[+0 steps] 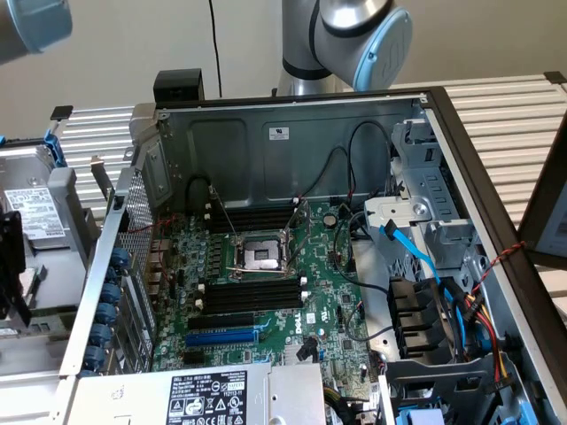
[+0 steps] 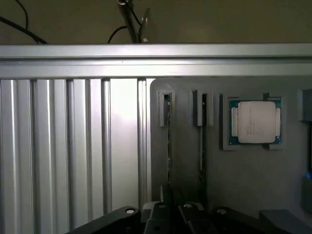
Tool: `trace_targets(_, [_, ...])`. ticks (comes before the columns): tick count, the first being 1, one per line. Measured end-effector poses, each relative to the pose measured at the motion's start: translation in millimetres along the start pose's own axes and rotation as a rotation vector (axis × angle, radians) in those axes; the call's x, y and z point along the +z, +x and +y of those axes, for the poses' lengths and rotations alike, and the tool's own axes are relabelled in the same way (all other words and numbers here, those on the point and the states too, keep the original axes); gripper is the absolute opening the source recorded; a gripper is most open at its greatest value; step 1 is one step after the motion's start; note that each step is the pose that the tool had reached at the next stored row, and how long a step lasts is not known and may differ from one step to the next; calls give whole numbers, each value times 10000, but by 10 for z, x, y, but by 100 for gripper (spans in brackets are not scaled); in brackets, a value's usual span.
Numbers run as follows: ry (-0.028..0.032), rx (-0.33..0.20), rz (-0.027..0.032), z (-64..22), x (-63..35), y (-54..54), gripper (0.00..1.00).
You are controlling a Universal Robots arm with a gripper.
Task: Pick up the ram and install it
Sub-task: 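Pick up the ram and move it above insertion slot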
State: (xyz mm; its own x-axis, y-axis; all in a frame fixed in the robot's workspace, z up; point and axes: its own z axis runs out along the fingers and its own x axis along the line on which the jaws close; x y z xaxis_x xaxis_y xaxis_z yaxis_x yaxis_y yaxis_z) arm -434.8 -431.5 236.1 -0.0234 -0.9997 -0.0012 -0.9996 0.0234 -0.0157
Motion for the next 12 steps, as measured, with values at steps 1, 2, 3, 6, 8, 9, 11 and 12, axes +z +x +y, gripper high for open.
trace_targets(1, [0,-1,1,-1,-44,2,12])
trace_targets(2, [0,-1,0,-2,-90,3,12])
trace_targets(3, [1,-1,0,-3,-135,4,12])
trace_targets(6, [0,-1,0,-5,-272,9,12])
trace_targets(8, [0,-2,0,-7,-365,15,12])
trace_targets(9, [0,-1,0,-7,-411,20,12])
trace_targets(11, [1,-1,0,-9,-501,30,12])
trace_targets(12, [1,-1,0,-10,-546,35,12])
